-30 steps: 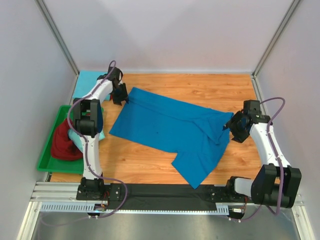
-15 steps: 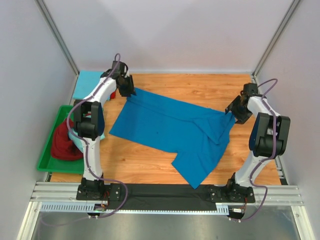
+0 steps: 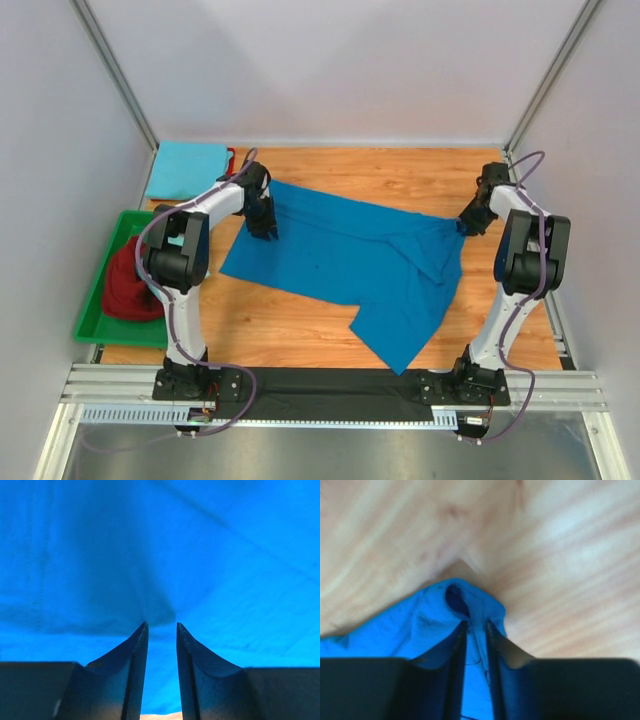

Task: Fold and stack the t-shirts
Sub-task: Fold the tshirt

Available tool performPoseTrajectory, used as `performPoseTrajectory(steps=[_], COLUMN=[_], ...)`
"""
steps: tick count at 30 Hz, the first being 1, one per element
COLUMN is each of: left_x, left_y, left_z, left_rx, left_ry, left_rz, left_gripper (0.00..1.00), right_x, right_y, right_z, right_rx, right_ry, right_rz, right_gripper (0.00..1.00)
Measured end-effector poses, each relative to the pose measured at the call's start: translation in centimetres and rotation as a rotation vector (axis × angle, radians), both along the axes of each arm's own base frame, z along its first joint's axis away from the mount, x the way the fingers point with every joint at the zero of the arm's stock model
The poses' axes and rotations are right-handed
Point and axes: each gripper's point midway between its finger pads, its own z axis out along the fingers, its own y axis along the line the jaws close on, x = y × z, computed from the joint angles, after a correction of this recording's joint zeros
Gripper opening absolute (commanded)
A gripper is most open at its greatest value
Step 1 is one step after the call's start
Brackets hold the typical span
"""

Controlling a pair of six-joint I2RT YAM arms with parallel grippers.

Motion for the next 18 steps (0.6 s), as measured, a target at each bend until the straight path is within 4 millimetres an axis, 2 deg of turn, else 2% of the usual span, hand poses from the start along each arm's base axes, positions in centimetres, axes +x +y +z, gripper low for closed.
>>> performPoseTrajectory(steps=[3, 7, 8, 9, 10, 11, 12, 14, 16, 18], left_x=[-1.0, -2.2, -2.4, -2.8, -3.1, -3.6, -4.1, -5.1, -5.5, -4.8], left_y=[0.0, -1.2, -1.9, -2.6, -3.3, -3.9, -4.2, -4.3, -3.5, -2.5], left_z=[-0.5, -0.5, -0.5, -0.5, -0.5, -0.4, -0.4, -0.1, 0.7, 2.7], left_rx=[-0.022, -0.039, -0.038, -0.038, -0.041, -0.043, -0.041, -0.024, 0.005, 0.013], left_ry=[0.029, 0.036, 0.037, 0.037, 0.036, 0.038, 0.041, 0.047, 0.045, 0.006], left_rz=[0.036, 0.043, 0.034, 0.021, 0.009, -0.002, -0.012, -0.024, -0.019, -0.003], left_gripper=[0.36, 0.36, 0.36, 0.36, 0.36, 0.37, 0.42, 0.47, 0.49, 0.48], right_x=[2.6, 7.6, 8.8, 9.9, 11.1, 12.0, 12.7, 13.1, 12.9, 12.0], right_y=[-0.6, -1.3, -1.3, -1.4, -1.3, -1.2, -1.0, -0.5, -0.1, 0.5], right_z=[0.0, 0.3, 0.4, 0.5, 0.7, 1.0, 1.4, 2.3, 3.3, 4.5], right_rx=[-0.016, -0.025, -0.023, -0.024, -0.019, -0.014, -0.01, -0.008, -0.009, -0.008], right_ry=[-0.031, -0.106, -0.122, -0.139, -0.156, -0.173, -0.183, -0.18, -0.174, -0.167], right_rz=[0.021, 0.042, 0.051, 0.057, 0.069, 0.077, 0.086, 0.097, 0.11, 0.12], right_gripper=[0.18, 0.23, 0.26, 0.36, 0.39, 0.5, 0.56, 0.7, 0.72, 0.73])
